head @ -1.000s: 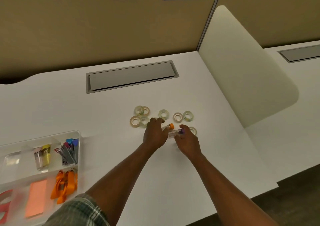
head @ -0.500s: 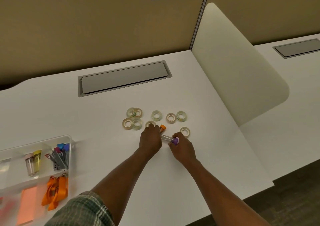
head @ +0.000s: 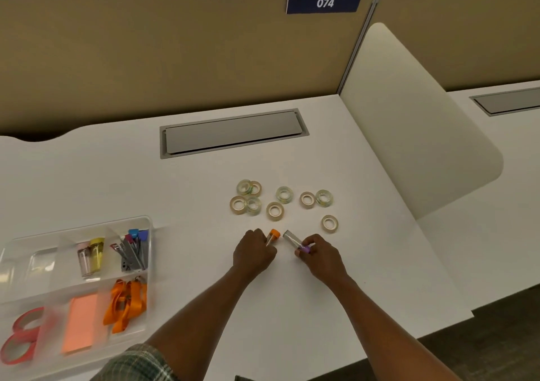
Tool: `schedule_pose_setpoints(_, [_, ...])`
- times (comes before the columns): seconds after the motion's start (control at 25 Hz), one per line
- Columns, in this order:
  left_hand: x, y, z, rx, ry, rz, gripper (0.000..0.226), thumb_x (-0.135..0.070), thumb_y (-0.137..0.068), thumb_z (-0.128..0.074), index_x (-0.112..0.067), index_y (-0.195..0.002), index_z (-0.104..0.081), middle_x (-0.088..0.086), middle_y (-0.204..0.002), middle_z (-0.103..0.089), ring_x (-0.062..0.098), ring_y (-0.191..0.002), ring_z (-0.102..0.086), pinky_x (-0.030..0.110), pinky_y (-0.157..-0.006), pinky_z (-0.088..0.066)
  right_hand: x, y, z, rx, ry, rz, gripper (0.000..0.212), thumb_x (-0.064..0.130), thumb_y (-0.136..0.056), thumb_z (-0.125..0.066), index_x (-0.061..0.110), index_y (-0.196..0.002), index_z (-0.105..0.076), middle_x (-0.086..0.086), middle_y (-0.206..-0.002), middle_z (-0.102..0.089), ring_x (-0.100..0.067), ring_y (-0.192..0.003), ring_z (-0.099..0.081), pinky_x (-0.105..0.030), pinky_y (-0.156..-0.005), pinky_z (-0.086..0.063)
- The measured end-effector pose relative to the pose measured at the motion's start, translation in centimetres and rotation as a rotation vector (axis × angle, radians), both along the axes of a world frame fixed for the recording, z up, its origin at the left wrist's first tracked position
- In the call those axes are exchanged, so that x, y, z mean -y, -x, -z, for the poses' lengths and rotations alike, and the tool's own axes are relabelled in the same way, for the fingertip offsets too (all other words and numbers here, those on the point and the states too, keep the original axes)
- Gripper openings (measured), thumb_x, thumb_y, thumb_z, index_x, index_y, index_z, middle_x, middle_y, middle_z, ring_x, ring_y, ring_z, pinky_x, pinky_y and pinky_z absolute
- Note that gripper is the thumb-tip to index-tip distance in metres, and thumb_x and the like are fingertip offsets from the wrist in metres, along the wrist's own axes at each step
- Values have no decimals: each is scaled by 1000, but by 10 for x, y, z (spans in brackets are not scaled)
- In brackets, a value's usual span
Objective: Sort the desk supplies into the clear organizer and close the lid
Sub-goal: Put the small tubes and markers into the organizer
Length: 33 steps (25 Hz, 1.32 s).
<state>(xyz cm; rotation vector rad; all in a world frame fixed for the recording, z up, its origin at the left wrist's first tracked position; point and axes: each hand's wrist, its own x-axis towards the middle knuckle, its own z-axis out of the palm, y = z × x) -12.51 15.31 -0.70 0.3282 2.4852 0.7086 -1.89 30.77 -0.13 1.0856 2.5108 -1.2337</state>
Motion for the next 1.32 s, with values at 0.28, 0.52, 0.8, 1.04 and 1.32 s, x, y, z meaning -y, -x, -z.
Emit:
schedule_pose_setpoints(0.28, [85, 13, -29, 485, -585, -538, 19, -24, -73, -50, -9, -80, -60, 8, -71, -61, 21, -63, -59, 31, -56, -43, 52, 25, -35, -271, 341, 163, 19, 28, -83, -77, 32, -97, -65, 2, -97, -69, -15, -83, -65, -30, -63, -54])
schedule_pose_setpoints(0.52, [161, 31, -52, 617, -922, -712, 37, -14, -93, -32, -5, -99, -68, 14, -82, -70, 27, -72, -64, 35, -66, -46, 135, 83, -56, -340, 595, 51, 18, 14, -91, -68, 17, -108, -63, -4, -113, -71, -23, -110, -66, -42, -92, -56])
schedule_pose_setpoints(0.8, [262, 50, -72, 375, -934, -781, 36, -31, -81, -43, -9, -98, -66, 10, -73, -67, 19, -62, -62, 31, -61, -46, 256, 141, -75, -267, 680, -166, 30, 15, -93, -55, 25, -120, -60, -13, -111, -67, -28, -98, -70, -39, -82, -61])
schedule_pose_setpoints(1.04, [340, 71, -62, 87, -593, -847, 26, -17, -95, -54, -20, -120, -54, 11, -96, -68, 20, -72, -69, 31, -62, -52, 344, 172, -68, -268, 321, -471, 37, 26, -91, -63, 33, -126, -57, 8, -114, -65, -6, -94, -64, -14, -69, -54])
schedule_pose_setpoints(1.32, [367, 87, -56, -75, -313, -596, 61, -6, -90, -61, -18, -146, -39, 19, -115, -66, 35, -99, -68, 43, -90, -55, 393, 194, -47, -198, 10, -627, 45, 22, -90, -65, 18, -132, -54, -8, -119, -67, -27, -109, -61, -33, -90, -47])
